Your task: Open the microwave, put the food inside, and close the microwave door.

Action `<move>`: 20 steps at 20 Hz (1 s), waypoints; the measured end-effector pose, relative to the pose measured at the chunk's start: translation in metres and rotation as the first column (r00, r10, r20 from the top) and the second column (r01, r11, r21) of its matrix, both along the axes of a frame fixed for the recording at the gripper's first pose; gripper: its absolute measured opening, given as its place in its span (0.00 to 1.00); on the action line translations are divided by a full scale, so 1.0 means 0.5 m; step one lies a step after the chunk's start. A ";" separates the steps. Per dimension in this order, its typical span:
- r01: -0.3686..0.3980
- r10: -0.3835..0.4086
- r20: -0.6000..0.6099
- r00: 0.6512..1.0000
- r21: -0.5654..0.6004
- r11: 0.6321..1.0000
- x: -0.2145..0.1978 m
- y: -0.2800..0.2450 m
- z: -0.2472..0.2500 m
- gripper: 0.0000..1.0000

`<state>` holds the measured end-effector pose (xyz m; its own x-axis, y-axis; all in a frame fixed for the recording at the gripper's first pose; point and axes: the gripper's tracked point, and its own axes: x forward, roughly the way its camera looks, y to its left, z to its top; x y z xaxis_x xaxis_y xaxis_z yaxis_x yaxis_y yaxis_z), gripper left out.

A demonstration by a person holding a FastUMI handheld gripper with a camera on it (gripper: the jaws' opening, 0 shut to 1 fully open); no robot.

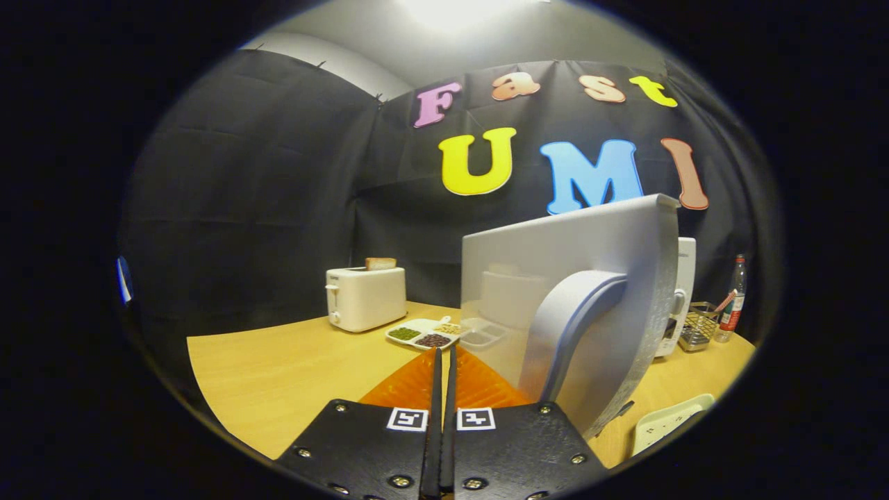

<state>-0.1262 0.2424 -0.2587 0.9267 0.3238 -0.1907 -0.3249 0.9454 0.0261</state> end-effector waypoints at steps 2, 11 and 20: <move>0.055 -0.055 -0.012 0.998 0.008 0.998 0.032 -0.049 0.004 0.01; 0.250 -0.250 -0.030 0.968 0.011 0.968 0.154 -0.248 -0.002 0.02; 0.360 -0.361 -0.053 0.931 -0.019 0.933 0.268 -0.331 -0.022 0.01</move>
